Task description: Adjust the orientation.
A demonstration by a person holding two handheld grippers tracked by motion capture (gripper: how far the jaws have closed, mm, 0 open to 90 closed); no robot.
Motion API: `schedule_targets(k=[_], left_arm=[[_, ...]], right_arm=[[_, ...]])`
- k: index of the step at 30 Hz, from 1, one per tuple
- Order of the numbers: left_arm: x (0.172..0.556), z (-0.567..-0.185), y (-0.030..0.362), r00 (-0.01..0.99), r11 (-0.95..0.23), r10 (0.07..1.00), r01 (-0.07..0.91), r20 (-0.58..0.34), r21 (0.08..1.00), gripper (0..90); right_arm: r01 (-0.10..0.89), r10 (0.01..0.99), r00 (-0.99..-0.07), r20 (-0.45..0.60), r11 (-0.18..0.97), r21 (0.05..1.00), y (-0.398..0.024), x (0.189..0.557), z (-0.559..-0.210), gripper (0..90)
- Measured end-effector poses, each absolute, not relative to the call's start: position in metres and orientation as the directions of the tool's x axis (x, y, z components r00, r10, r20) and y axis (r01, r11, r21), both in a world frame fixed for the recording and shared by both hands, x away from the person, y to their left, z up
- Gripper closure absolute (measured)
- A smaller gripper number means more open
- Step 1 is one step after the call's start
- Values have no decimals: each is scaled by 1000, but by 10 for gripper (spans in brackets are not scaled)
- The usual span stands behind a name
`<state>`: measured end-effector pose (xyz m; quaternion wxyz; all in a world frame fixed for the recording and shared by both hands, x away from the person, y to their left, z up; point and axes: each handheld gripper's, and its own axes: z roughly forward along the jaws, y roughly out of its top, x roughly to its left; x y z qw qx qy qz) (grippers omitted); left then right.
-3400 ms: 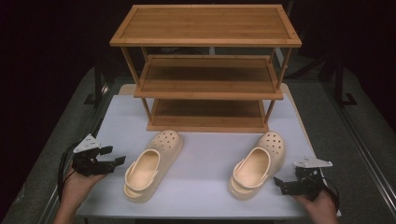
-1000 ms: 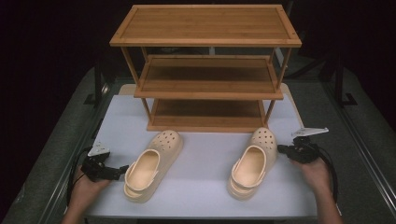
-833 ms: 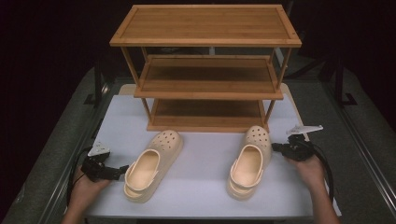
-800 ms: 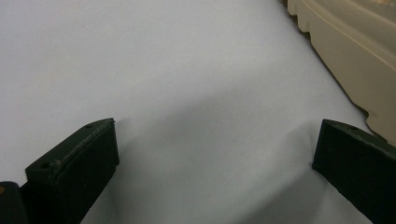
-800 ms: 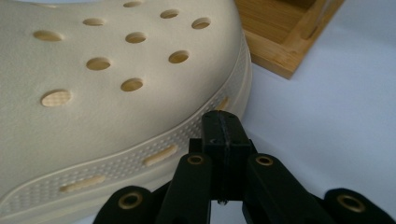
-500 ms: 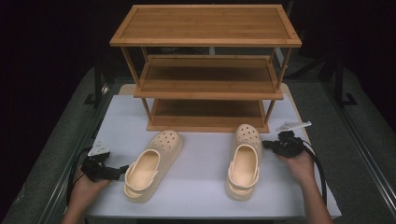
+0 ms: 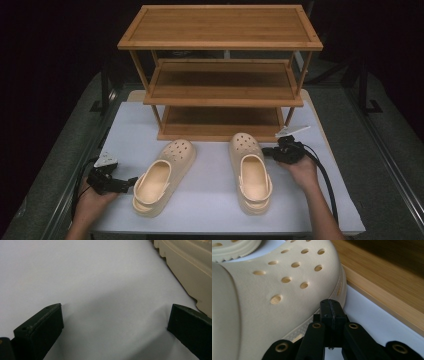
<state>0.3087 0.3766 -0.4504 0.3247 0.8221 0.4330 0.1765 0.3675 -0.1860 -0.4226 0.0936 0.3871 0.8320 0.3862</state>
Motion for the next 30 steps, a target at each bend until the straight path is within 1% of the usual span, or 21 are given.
schedule_targets(k=[7, 10, 12, 15, 16, 17, 22, 23, 30], left_arm=[[309, -450, 377, 563, -414, 827, 598, 9, 687, 0], [309, -450, 377, 563, -414, 826, 597, 9, 687, 0], [309, -450, 377, 563, -414, 826, 598, 8, 686, 0], [309, -450, 377, 563, -414, 826, 598, 8, 687, 0], [309, -450, 377, 563, -414, 827, 598, 8, 687, 0], [309, -450, 377, 563, -414, 827, 598, 8, 687, 0], [309, -450, 377, 562, -413, 827, 597, 9, 687, 0], [309, -451, 376, 562, -413, 827, 597, 9, 688, 0], [309, -450, 377, 562, -413, 827, 597, 9, 688, 0]], right_arm=[[556, 696, -705, 137, 422, 716, -168, 372, -421, 899], [554, 694, -707, 139, 421, 719, -169, 371, -420, 895], [559, 690, -704, 168, 392, 730, -172, 368, -417, 847], [550, 695, -701, 157, 387, 740, -176, 359, -410, 797], [551, 697, -696, 169, 368, 749, -181, 351, -404, 757], [551, 697, -696, 169, 368, 749, -181, 351, -404, 757], [544, 697, -696, 170, 358, 759, -189, 332, -392, 689], [533, 686, -708, 166, 365, 763, -189, 322, -387, 666], [511, 667, -730, 152, 384, 769, -181, 302, -382, 632]])
